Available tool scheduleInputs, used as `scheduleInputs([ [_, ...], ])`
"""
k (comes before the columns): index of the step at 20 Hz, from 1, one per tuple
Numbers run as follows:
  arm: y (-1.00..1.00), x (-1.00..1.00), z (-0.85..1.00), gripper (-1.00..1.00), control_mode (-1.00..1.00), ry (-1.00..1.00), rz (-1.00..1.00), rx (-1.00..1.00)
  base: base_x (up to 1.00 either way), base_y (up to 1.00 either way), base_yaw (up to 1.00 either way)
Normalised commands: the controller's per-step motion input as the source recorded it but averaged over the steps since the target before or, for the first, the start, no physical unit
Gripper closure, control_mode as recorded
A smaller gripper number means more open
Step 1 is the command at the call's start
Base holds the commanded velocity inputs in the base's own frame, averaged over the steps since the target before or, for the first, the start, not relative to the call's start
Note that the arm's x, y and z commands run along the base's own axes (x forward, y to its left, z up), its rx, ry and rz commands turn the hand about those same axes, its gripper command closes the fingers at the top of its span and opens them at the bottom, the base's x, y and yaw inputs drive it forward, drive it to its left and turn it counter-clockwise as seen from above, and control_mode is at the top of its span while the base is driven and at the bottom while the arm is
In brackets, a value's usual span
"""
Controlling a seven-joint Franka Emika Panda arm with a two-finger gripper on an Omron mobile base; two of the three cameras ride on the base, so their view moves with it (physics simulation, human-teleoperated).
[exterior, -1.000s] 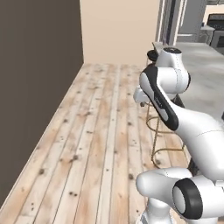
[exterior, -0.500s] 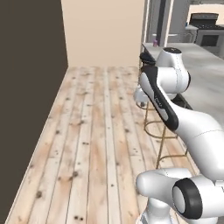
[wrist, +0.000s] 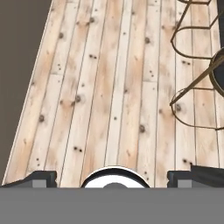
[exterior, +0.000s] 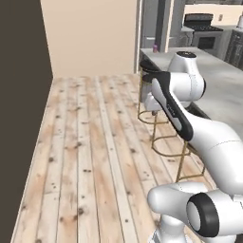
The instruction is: Four empty soda cans are scattered around the kitchen. Gather all the cans and cluster them next to the stove for recycling.
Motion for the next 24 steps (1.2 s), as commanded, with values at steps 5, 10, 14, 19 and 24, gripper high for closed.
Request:
scheduleInputs([
  [5,0.0,0.0,0.0,-1.0,1.0,0.0,0.0,0.0,0.42,0.35,-0.3],
  [10,0.0,0.0,0.0,-1.0,1.0,0.0,0.0,0.0,0.23,0.21,-0.21],
  [14,0.0,0.0,0.0,-1.0,1.0,0.0,0.0,0.0,0.33,0.22,-0.23],
  [19,0.0,0.0,0.0,-1.0,1.0,0.0,0.0,0.0,0.54,0.19,-0.17],
  [24,0.0,0.0,0.0,-1.0,1.0,0.0,0.0,0.0,0.79,0.26,-0.19],
])
